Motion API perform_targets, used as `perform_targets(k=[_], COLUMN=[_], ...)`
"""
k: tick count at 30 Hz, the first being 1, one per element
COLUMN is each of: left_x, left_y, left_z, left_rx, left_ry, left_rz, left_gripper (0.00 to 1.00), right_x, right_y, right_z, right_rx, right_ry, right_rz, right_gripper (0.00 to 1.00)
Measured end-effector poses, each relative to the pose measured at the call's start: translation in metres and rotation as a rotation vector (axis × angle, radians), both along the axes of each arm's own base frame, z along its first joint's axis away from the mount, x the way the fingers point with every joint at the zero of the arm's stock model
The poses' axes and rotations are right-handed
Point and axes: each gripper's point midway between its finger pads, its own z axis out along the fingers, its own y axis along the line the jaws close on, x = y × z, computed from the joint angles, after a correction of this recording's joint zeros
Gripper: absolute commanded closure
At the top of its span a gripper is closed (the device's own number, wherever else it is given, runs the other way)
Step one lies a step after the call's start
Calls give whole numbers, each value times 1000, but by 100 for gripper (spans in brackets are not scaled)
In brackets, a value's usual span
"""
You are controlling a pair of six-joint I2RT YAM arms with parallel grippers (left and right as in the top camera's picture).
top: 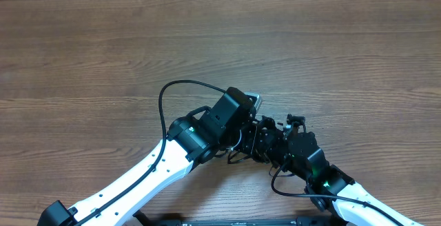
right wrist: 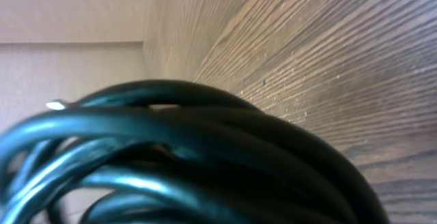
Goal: Untangle cables
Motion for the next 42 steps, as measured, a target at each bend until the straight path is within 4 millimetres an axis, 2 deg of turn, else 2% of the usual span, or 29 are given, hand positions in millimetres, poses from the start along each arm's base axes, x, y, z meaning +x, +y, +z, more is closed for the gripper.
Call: perform_targets(k=[2, 4, 6, 9, 12, 18, 20, 21, 22, 23, 24, 25, 28, 31, 36, 39, 42], left_x=[2, 4, 5, 3, 2, 1, 3, 7, 13, 23, 30, 37, 45, 45, 49, 51, 54], left_y=[-9, -19, -28, -31, -30, -20, -11, -4, 11, 29, 41, 59, 98, 121, 132, 133, 132], left_z=[7, 18, 29, 35, 35, 28, 27, 25, 19, 11, 6, -1, -14, -20, -30, -47, -68], left_rx=[-49, -111, -167, -199, -200, -147, -122, -91, -45, 10, 52, 110, 255, 348, 418, 466, 515], left_ry=[-7, -21, -22, 2, 20, 56, 61, 56, 53, 50, 38, 30, 7, -1, -6, 17, 49], left_rz=[-9, -22, -27, -22, -10, 46, 79, 110, 157, 223, 256, 302, 375, 399, 409, 389, 364], left_gripper=[96, 96, 96, 96, 96, 96, 89, 80, 48, 27, 16, 14, 13, 15, 23, 27, 38], right_x=[0, -3, -8, -10, -9, -5, -3, -2, 1, 4, 4, 5, 4, 0, -12, -18, -27], right_y=[-3, -4, -3, 0, -1, -7, -11, -13, -16, -19, -22, -26, -40, -53, -60, -61, -65], right_z=[-4, -10, -14, -13, -13, -14, -15, -16, -15, -14, -15, -17, -24, -29, -34, -38, -48], right_rx=[-14, -29, -41, -39, -38, -35, -40, -44, -44, -45, -51, -58, -89, -122, -152, -170, -196], right_ry=[15, 35, 52, 48, 44, 57, 54, 56, 50, 42, 44, 51, 75, 99, 131, 151, 202], right_rz=[-11, -6, 6, 23, 23, 14, 16, 17, 12, 8, 7, 5, -7, -20, -3, 11, 22], right_gripper=[89, 77, 60, 20, 2, 0, 0, 0, 0, 0, 0, 0, 0, 0, 0, 0, 0])
